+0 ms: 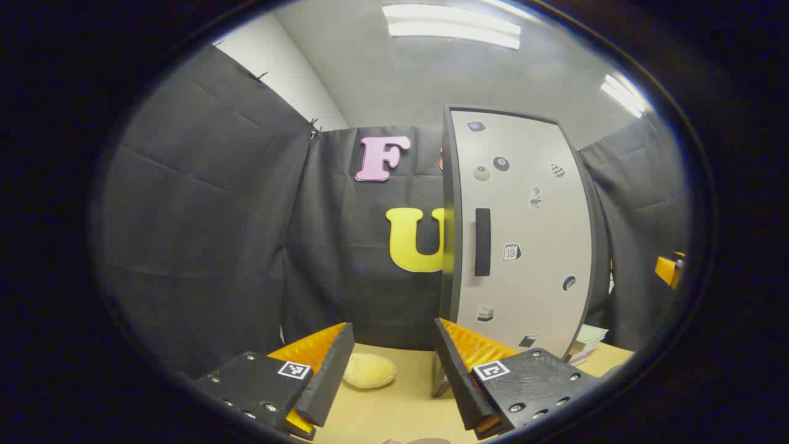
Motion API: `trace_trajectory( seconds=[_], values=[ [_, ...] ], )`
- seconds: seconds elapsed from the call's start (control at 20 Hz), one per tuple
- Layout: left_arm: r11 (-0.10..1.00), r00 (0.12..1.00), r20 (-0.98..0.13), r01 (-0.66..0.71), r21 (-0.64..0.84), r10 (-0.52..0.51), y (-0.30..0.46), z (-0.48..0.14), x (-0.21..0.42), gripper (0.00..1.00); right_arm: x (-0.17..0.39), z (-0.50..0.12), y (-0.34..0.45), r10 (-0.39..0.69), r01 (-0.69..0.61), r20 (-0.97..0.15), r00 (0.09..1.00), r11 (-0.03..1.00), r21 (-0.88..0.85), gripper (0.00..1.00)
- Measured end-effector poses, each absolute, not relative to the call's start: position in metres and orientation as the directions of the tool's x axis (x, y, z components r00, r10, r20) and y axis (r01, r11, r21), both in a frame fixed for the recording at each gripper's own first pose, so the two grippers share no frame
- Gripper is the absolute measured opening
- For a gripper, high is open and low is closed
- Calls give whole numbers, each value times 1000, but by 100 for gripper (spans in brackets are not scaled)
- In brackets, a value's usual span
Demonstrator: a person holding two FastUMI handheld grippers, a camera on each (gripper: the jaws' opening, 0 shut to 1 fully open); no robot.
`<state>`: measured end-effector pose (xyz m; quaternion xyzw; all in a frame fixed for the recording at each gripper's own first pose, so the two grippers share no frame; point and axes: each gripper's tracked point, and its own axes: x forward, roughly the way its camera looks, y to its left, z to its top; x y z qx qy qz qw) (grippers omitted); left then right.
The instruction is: Open the cabinet door with the right hand, grasp the bottle in the cabinet with the left hand and place it on the coaster, then close the cabinet door with the right hand.
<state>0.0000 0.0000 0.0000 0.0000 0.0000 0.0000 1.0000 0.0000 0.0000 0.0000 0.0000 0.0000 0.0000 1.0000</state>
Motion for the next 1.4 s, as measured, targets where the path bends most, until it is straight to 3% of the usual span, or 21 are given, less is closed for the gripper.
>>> trace_trajectory(
  seconds=[1.4],
  values=[
    [995, 995, 74, -74, 60, 70, 36, 22, 10, 80, 43, -9, 76, 126, -126, -89, 988, 992, 6, 98]
  ],
)
